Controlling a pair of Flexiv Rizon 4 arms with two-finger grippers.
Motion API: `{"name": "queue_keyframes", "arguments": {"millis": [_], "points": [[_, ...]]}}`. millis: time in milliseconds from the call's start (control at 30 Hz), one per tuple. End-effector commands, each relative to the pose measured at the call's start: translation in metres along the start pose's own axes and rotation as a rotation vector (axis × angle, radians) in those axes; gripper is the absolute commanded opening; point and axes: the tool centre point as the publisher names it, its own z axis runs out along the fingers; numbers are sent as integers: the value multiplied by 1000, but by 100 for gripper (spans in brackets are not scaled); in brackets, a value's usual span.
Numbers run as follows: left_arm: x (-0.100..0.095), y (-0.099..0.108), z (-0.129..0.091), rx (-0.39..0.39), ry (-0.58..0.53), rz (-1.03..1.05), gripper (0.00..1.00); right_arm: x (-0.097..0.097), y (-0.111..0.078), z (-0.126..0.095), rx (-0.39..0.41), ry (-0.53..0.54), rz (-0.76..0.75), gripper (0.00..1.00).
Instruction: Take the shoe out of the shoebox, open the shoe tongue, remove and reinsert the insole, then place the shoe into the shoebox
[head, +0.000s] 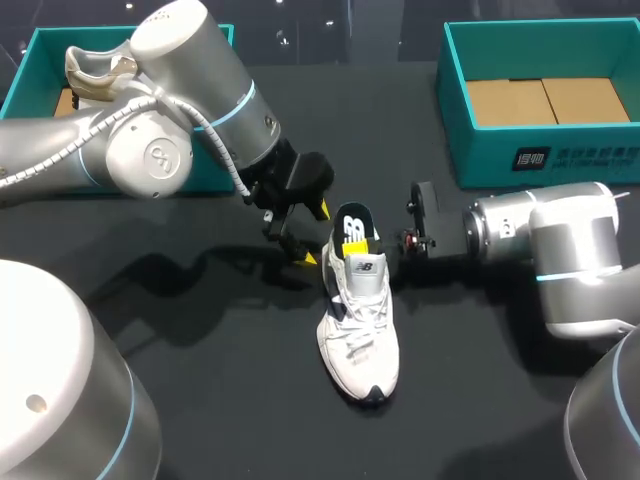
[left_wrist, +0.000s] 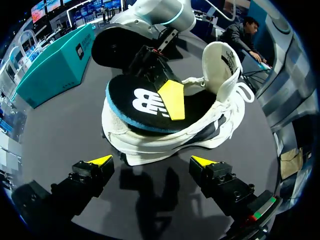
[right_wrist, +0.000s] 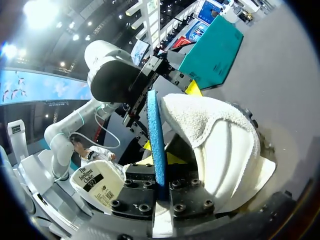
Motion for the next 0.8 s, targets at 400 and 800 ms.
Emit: {"name": "queue_keyframes", "arguments": {"millis": [400, 800], "points": [[1, 1, -1, 0, -1, 1, 100, 27, 25, 1, 40, -16, -138, 25], [1, 1, -1, 0, -1, 1, 100, 7, 40, 2, 63, -40, -118, 0]]}}
